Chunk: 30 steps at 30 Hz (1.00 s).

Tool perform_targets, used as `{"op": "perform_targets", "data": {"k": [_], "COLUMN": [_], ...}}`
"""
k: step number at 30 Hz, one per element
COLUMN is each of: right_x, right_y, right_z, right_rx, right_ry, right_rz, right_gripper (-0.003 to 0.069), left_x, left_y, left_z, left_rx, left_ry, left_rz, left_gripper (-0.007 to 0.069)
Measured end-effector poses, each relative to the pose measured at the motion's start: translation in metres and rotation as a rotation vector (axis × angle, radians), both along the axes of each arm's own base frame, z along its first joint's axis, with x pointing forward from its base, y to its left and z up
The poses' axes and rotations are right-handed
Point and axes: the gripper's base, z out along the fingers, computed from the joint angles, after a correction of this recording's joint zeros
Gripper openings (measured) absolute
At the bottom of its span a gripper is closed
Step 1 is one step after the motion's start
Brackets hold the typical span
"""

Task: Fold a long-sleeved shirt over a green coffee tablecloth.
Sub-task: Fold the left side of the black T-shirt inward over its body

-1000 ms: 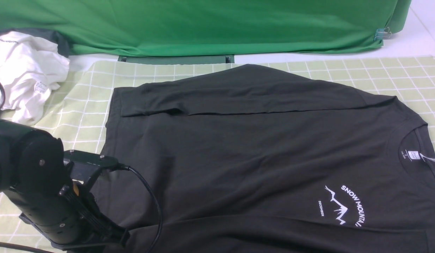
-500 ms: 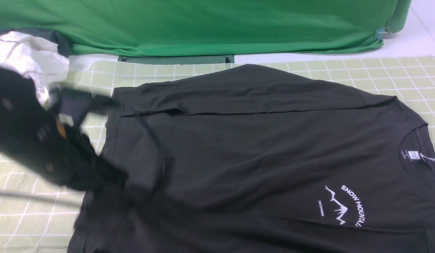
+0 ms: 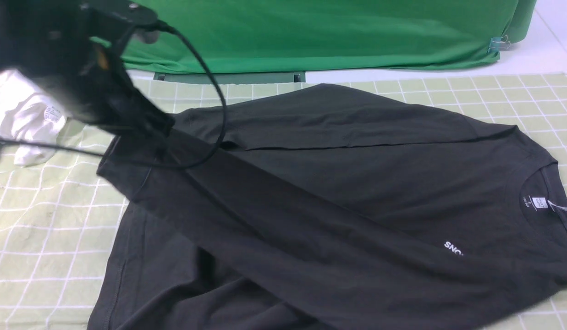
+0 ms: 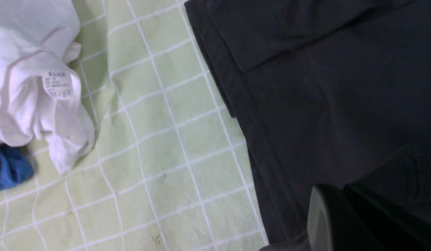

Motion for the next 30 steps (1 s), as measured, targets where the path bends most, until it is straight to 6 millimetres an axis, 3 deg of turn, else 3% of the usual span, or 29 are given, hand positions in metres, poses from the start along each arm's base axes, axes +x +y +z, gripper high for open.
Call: {"op": "perform_targets", "data": {"k": [5, 12, 18, 23, 26, 30], "right_x": [0.0, -0.002, 0.0, 0.015, 0.025, 0.036], "right_y": [0.0, 0.001, 0.005, 0.011, 0.016, 0.026], "right_z": [0.0, -0.005, -0.017, -0.03, -0.035, -0.05], "right_rx": [0.0, -0.02, -0.071, -0.133, -0.183, -0.247], "right_ry": [0.0, 0.057, 0.214, 0.423, 0.522, 0.627], "right_rz": [0.0, 0.021, 0.065, 0.114, 0.163, 0.247], "right_gripper": [0.0113, 0.0122, 0.0134, 0.0164, 0.0215, 0.029], "left_x": [0.04, 0.074, 0.085, 0.091, 0.092, 0.093], "left_y": [-0.011, -0.02, -0.018, -0.02, -0.021, -0.02], "left_z": [-0.013, -0.022, -0.042, -0.058, -0.059, -0.057], "left_rx": [0.012, 0.019, 0.107, 0.116, 0.11, 0.131], "left_ry": [0.008, 0.0, 0.049, 0.075, 0.066, 0.056], "left_rz": [-0.001, 0.003, -0.003, -0.01, -0.013, -0.018], "left_gripper": [0.0013, 0.0013, 0.0014, 0.0023, 0.0069, 0.0195]}}
